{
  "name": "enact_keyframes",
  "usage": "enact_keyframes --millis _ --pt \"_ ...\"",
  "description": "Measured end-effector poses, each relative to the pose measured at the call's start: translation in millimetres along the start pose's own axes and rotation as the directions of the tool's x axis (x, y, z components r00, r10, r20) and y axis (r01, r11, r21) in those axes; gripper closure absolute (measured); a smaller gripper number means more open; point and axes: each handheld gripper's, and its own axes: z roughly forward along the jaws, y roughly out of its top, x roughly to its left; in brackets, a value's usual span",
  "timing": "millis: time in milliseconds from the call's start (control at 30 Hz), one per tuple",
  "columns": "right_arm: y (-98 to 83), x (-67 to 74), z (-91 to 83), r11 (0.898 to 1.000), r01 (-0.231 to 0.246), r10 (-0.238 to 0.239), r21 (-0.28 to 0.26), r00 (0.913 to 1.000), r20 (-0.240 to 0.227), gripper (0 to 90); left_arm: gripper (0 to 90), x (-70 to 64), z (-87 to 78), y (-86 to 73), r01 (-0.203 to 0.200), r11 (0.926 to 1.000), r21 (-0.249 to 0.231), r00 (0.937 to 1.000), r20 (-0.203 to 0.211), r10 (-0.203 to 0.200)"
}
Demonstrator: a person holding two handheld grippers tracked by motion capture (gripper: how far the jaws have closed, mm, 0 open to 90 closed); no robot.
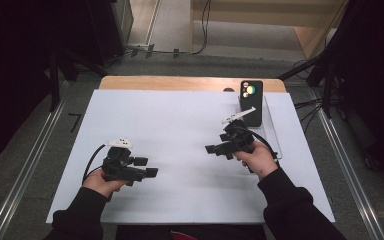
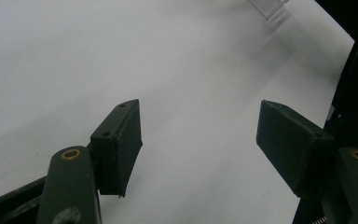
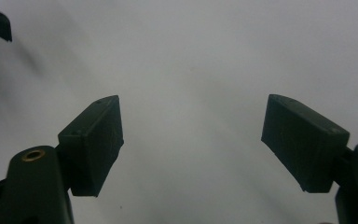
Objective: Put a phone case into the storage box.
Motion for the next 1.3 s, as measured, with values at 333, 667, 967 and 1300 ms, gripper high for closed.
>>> enact_keyframes --millis 333,667,967,1300 --pt "-20.3 7.4 -6.3 0.999 0.05 -0.05 0.0 0.9986 -0.016 18.8 30.9 -3.8 0.8 -0.3 -0.011 0.9999 0.002 0.9999 0.01 0.011" --pt "-44.2 9.5 -8.3 0.998 0.062 -0.06 0.029 0.9972 -0.044 18.7 30.9 -7.3 3.1 -3.0 -0.019 0.9998 0.003 0.9996 0.019 0.019" --pt "-63.1 10.8 -17.1 0.997 0.073 -0.071 0.035 0.9964 -0.045 18.7 30.9 -10.8 4.9 -5.6 -0.03 0.9995 0.01 0.9992 0.025 0.03" --pt "-81.2 6.9 -27.8 0.997 0.069 -0.067 0.042 0.9969 -0.041 18.7 30.9 -14.9 2.0 -12.4 -0.036 0.9993 0.01 0.9991 0.023 0.036"
